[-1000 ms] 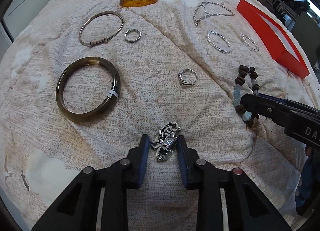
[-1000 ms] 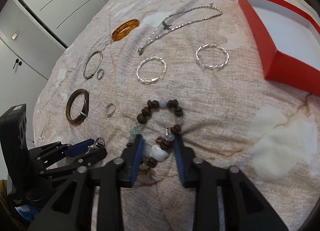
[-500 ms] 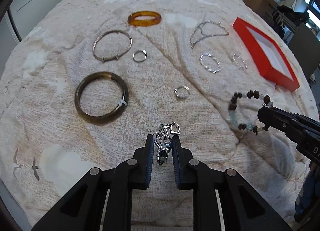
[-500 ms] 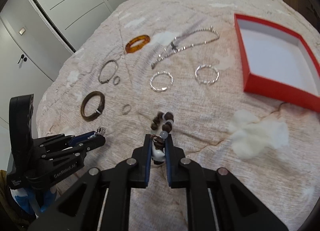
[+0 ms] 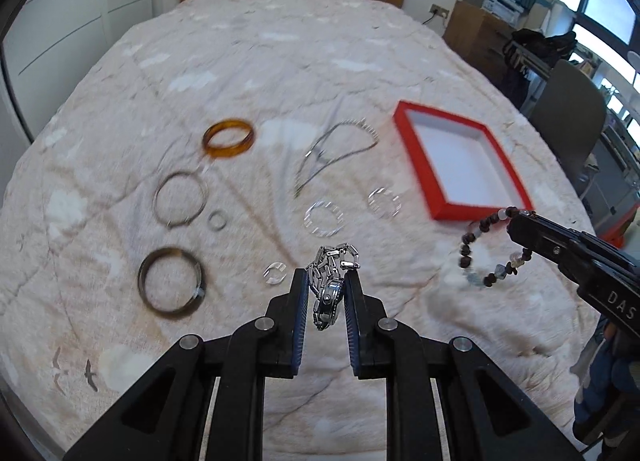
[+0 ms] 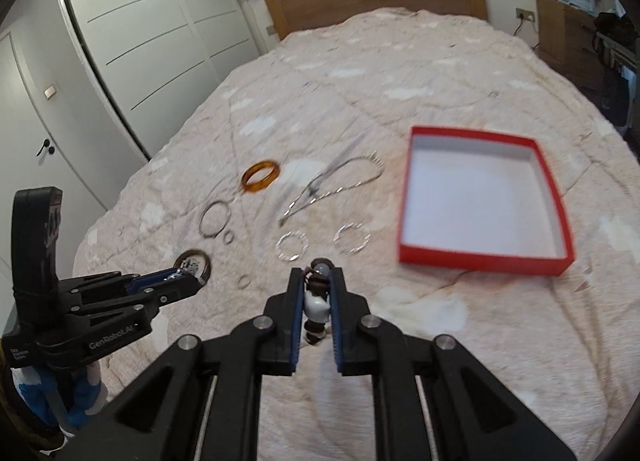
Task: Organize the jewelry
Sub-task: 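Carry the watch with the left tool into the red box while the right tool carries the bracelet there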
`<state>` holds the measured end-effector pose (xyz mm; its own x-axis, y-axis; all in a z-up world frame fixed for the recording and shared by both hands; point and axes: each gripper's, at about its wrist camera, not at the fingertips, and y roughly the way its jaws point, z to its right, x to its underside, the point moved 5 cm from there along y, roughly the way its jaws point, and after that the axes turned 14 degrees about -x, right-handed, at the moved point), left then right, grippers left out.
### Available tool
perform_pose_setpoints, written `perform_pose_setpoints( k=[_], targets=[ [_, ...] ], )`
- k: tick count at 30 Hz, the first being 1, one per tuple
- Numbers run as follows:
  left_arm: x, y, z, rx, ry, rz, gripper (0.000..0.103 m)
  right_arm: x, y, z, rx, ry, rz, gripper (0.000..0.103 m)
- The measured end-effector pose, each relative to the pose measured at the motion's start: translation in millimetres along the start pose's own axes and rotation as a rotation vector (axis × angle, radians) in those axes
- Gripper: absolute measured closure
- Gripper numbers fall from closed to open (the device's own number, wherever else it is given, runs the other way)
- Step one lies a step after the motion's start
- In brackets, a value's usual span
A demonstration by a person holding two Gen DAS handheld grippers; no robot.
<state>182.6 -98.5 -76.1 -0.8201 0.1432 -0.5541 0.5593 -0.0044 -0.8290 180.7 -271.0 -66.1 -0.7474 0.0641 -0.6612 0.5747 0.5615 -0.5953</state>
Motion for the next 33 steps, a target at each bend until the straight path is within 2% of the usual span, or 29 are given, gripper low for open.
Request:
perform_pose_setpoints(
  k=[7, 11, 14, 20, 24, 33],
  targets=[
    [-56.3, -3.4, 65.7, 0.061, 0.066, 0.058, 0.086, -38.1, -33.6, 60.2, 0.101, 0.020, 0.078, 0.091],
    [-81.4, 14.2, 111.0, 0.087, 0.127, 0.068, 0.086, -52.8, -39.5, 102.1, 0.153, 0.042, 0.094, 0.091],
    [-92.5, 39.3, 144.1, 0.101, 0.160, 0.044, 0.086, -56.5, -33.1, 132.7, 0.182, 0.061, 0.085, 0.091],
    [-92.5, 93.8, 187.6, 0.104, 0.204, -0.031, 0.086, -43.9, -4.5, 183.8, 0.206, 0.100, 0.033, 0.091],
    [-85.2, 120.8, 198.4, 0.096, 0.216, -0.079, 0.086, -30.8, 5.2, 207.4, 0.214, 0.140, 0.013, 0.091],
    [-74.9, 138.9, 205.2, 0.066, 0.219, -0.121, 0.085, -7.4, 6.3, 232.4, 0.238, 0.199, -0.023, 0.091]
  ],
)
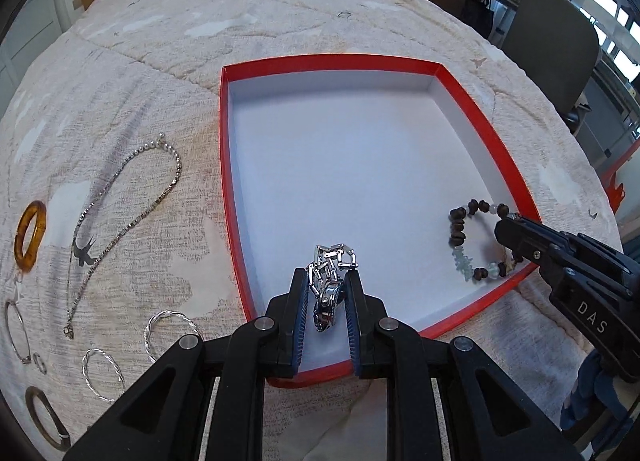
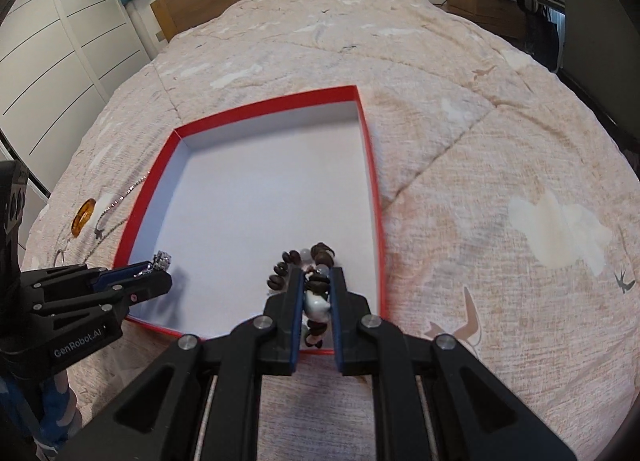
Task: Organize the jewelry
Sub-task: 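Carry the watch with the left tool into the red box while the right tool carries the bracelet there, then open both tools and withdraw them from the red box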
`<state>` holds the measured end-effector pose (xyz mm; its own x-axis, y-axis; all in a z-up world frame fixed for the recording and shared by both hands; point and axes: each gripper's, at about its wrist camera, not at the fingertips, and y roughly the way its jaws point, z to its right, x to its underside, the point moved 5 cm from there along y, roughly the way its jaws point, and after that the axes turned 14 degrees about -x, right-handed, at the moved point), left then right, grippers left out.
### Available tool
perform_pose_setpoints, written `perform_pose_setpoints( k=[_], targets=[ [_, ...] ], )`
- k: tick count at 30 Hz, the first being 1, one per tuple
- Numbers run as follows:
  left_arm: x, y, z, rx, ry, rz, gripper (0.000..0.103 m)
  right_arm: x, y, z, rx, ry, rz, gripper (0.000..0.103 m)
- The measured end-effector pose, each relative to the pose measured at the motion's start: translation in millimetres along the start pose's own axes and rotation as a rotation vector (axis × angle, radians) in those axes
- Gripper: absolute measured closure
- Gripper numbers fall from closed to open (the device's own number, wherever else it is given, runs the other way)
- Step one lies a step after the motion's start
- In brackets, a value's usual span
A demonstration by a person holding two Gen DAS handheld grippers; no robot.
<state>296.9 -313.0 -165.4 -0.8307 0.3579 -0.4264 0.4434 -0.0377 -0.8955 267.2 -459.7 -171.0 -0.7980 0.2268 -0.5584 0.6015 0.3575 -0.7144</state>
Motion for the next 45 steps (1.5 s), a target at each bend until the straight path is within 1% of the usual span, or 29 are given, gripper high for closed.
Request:
perform_pose_setpoints(
  k=[2, 3, 4, 6, 8, 10, 12, 15, 20, 23, 26, 28, 31, 33, 39, 41, 43, 45],
  targets=[
    [0.3, -1.1, 2.1, -0.005, 0.005, 0.003, 0.083, 1.7, -0.3, 2.3, 0.009, 0.006, -0.003, 0.090],
    [0.4, -0.9, 2.3, -0.008, 0.005, 0.002, 0.077, 3.0, -0.8, 2.4, 0.014, 0.007, -0.006, 0.090],
    [0.0, -0.6, 2.1, -0.009, 0.004, 0.001, 0.073, 4.1, -1.3, 2.2, 0.020, 0.007, -0.011, 0.090],
    [0.7, -2.8, 3.1, -0.002, 0.007, 0.002, 0.071, 6.4, -3.2, 0.1, 0.034, 0.003, -0.016, 0.090],
    [0.9, -6.8, 2.4, -0.006, 0.011, 0.011, 0.069, 6.8, -6.7, -2.6, 0.045, -0.004, -0.018, 0.087],
    [-0.4, -13.0, 0.2, -0.004, 0.010, 0.019, 0.066, 6.5, -12.6, -5.5, 0.056, -0.006, -0.014, 0.074],
    [-1.4, -24.3, -4.2, -0.005, -0.002, 0.039, 0.063, 5.3, -20.6, -9.1, 0.064, -0.011, -0.005, 0.073],
    [-3.5, -46.1, -13.2, -0.010, -0.016, 0.074, 0.063, 3.4, -39.2, -20.0, 0.071, -0.021, 0.018, 0.073],
    [0.2, -97.4, -40.2, -0.055, -0.058, 0.142, 0.063, -0.3, -75.3, -51.7, 0.066, -0.049, 0.070, 0.073],
    [12.4, -130.6, -58.3, -0.088, -0.085, 0.183, 0.061, 3.0, -97.7, -79.1, 0.049, -0.070, 0.100, 0.073],
    [29.6, -160.5, -77.0, -0.127, -0.122, 0.216, 0.054, 11.6, -115.0, -107.6, 0.030, -0.095, 0.115, 0.073],
    [43.4, -174.9, -89.5, -0.168, -0.144, 0.229, 0.050, 19.6, -125.5, -126.5, 0.017, -0.109, 0.123, 0.073],
    [62.9, -194.3, -109.7, -0.199, -0.191, 0.241, 0.050, 32.5, -139.3, -150.7, 0.004, -0.121, 0.135, 0.073],
    [75.1, -208.6, -122.2, -0.220, -0.214, 0.263, 0.049, 41.1, -147.6, -165.7, -0.005, -0.134, 0.142, 0.073],
    [102.9, -250.4, -152.7, -0.288, -0.260, 0.337, 0.040, 56.9, -170.8, -205.3, -0.027, -0.181, 0.170, 0.073],
    [110.2, -263.3, -161.3, -0.305, -0.278, 0.358, 0.037, 58.4, -177.0, -216.3, -0.031, -0.194, 0.182, 0.071],
    [115.0, -273.9, -168.2, -0.317, -0.293, 0.380, 0.034, 59.7, -181.8, -226.6, -0.035, -0.208, 0.193, 0.066],
    [119.8, -283.1, -174.5, -0.331, -0.307, 0.402, 0.033, 61.2, -185.6, -236.2, -0.041, -0.223, 0.203, 0.065]
  ],
)
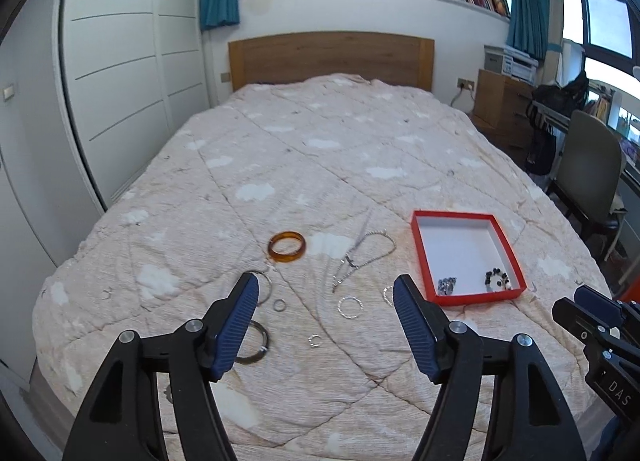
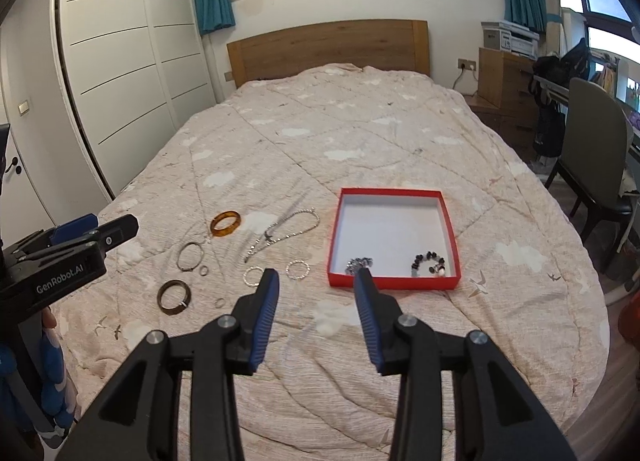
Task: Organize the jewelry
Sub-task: 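Open both tools and withdraw them from the red box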
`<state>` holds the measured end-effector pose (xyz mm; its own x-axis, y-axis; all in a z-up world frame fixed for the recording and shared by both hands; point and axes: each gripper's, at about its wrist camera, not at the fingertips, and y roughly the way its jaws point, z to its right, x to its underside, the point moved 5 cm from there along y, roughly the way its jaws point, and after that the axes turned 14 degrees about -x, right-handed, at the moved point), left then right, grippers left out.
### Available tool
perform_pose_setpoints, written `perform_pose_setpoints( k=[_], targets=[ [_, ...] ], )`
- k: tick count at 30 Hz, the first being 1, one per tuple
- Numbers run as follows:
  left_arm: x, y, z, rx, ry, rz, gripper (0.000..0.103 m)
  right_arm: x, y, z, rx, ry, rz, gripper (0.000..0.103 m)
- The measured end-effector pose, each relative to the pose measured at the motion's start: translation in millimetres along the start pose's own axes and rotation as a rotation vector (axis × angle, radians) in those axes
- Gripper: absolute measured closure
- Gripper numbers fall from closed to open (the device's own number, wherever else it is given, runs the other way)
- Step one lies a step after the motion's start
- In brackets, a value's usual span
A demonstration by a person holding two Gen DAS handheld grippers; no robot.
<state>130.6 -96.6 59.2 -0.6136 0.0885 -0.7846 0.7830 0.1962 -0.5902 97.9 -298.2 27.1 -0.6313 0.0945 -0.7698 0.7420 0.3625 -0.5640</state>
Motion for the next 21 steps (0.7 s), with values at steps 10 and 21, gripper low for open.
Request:
perform_pose_setpoints(
  k=[10, 21],
  targets=[
    [7.9, -13.2, -25.6, -0.037, -0.029, 0.033, 0.023, 4.7, -2.5, -24.0, -0.006, -0.024, 0.004, 0.064],
    [18.7, 11.0, -62.5, -0.108, -0.088, -0.014, 0.018, 7.5, 16.6, -18.7, -0.004, -0.021, -0.005, 0.049]
  ],
)
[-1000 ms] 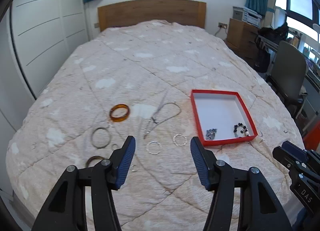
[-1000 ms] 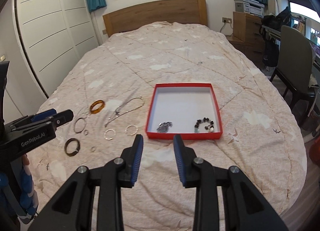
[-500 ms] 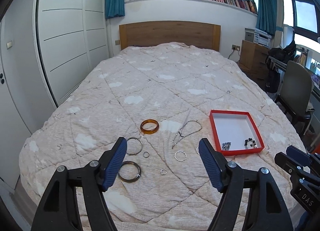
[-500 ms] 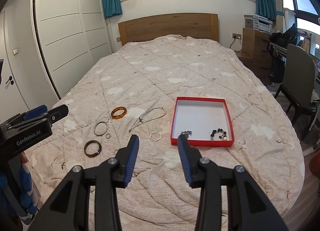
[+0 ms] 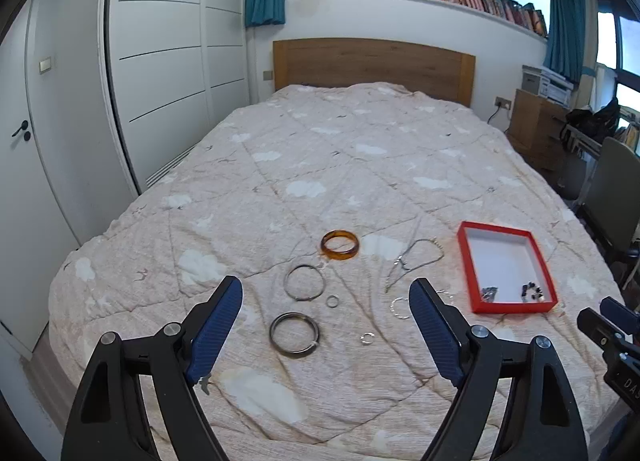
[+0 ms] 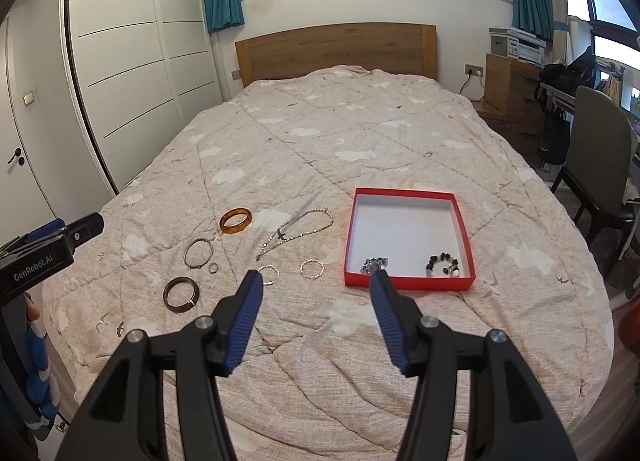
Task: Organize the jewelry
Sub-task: 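Open both tools and withdraw them from the red box, then grasp the dark horn bangle with the left tool while the right tool grasps a silver ring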
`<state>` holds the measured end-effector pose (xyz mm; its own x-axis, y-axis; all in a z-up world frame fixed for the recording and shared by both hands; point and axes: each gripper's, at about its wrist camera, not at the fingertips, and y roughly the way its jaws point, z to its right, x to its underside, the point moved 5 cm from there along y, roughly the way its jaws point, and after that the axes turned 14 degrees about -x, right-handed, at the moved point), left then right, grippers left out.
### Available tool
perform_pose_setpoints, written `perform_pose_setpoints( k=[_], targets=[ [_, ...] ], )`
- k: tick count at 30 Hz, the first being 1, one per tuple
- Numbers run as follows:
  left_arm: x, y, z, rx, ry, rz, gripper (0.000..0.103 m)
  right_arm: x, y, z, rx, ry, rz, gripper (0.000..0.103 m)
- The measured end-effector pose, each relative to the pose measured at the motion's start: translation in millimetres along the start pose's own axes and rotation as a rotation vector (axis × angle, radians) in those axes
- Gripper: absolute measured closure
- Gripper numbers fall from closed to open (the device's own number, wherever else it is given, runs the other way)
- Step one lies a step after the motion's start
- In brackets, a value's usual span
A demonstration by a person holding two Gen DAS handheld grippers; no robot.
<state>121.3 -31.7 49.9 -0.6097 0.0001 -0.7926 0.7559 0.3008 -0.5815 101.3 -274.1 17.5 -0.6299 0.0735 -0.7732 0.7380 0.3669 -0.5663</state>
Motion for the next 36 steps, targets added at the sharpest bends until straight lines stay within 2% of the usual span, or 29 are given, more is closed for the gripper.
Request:
perform_pose_setpoints(
  k=[9, 17, 26, 30, 36],
  targets=[
    [11.1, 23.6, -29.3, -0.058, -0.028, -0.030, 0.017, 4.1, 24.9, 1.1, -0.028, 0.008, -0.035, 0.049],
    [27.2, 52.1, -52.0, -0.090, -0.040, -0.068, 0.020, 13.3, 50.3, -5.9, -0.104, 0.018, -0.066, 0.049],
    [75.7, 122.9, -51.8, -0.057, 0.001, -0.239, 0.038, 40.2, 116.1, -36.1, -0.223, -0.025, -0.207, 0.051],
    [92.2, 158.1, -49.6, -0.036, 0.007, -0.321, 0.049, 53.4, 153.0, -46.5, -0.265, -0.039, -0.286, 0.059],
    [104.4, 208.3, -40.5, -0.018, 0.008, -0.406, 0.055, 65.9, 203.6, -52.3, -0.305, -0.044, -0.373, 0.065]
  ],
)
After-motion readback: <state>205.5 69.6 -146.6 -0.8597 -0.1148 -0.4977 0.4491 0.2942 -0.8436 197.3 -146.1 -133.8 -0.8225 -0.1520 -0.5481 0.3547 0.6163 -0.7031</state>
